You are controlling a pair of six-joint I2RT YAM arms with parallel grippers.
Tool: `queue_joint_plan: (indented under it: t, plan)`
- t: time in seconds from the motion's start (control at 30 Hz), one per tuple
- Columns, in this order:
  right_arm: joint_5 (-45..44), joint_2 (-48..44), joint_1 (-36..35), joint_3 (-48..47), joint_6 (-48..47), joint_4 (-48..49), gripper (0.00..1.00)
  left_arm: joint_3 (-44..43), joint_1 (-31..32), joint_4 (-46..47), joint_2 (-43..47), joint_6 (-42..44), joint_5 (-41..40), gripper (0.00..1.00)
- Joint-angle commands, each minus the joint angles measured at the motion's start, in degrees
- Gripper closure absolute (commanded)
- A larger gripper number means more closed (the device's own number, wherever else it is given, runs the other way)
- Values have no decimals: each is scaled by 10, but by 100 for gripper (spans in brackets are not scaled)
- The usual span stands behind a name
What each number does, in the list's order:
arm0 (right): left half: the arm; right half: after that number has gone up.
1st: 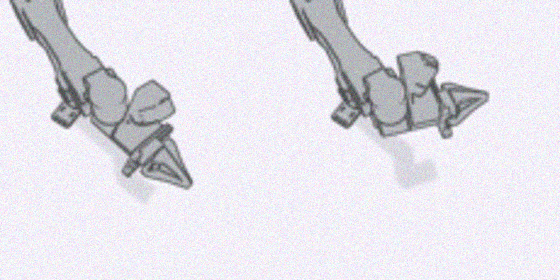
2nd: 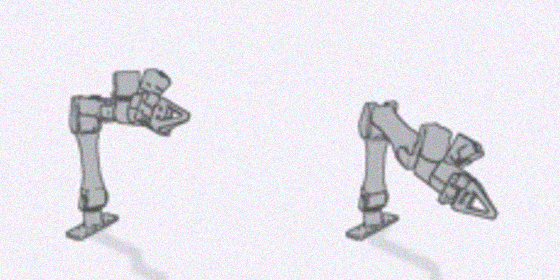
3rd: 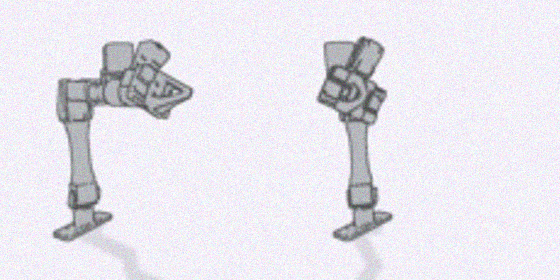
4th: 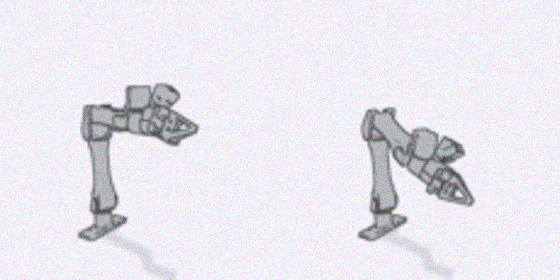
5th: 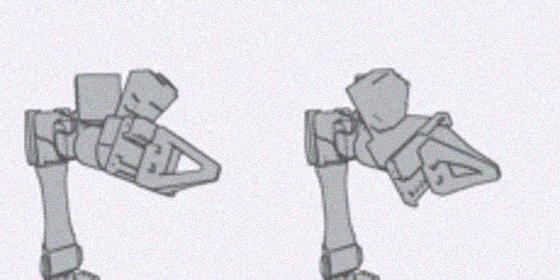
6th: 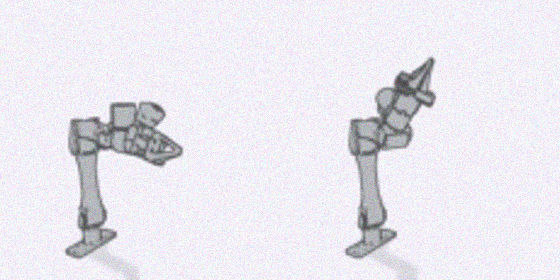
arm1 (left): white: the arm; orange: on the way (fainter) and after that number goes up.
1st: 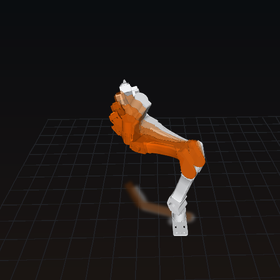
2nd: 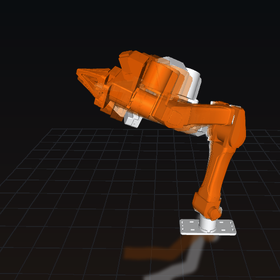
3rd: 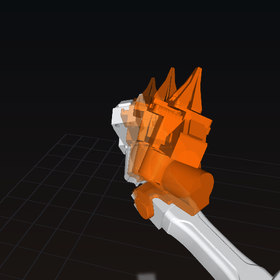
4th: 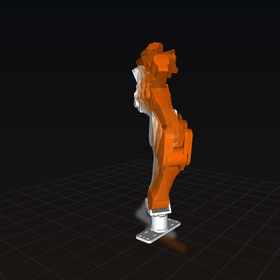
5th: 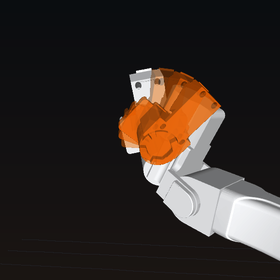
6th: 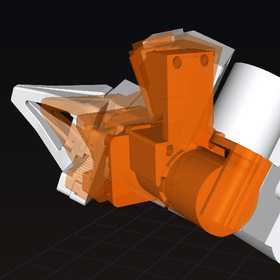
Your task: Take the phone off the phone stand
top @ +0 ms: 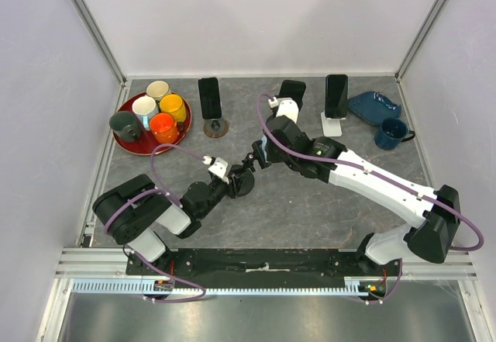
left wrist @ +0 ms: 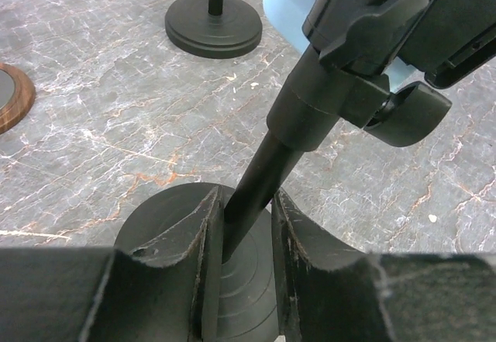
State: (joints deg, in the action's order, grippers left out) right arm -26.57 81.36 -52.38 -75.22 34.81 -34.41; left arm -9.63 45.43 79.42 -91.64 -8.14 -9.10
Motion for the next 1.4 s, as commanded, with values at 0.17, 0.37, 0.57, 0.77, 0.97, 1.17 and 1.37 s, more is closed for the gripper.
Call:
queue_joint_plan:
  t: [0.17, 0.37, 0.57, 0.77, 0.97, 1.17, 1.37]
  plan:
    - [8, -3, -32, -68, -151, -60, 100, 0, -26, 159, -15, -3, 2, 96]
    - [34, 12, -41, -77, -179, -63, 100, 6, -26, 159, 11, 9, 38, 47]
    - [25, 13, -47, -73, -184, -65, 100, 7, -26, 156, 38, 15, 85, 32]
    - [22, 17, -54, -71, -165, -51, 100, -8, -27, 140, 31, 14, 131, 27]
    - [7, 8, -55, -57, -149, 29, 100, -18, -26, 138, 9, 12, 139, 28]
    - [-24, 11, -55, -48, -143, 101, 100, -23, -26, 137, -6, 10, 134, 45]
    - [-84, 10, -54, -30, -154, 176, 100, -27, -26, 137, -18, 8, 132, 64]
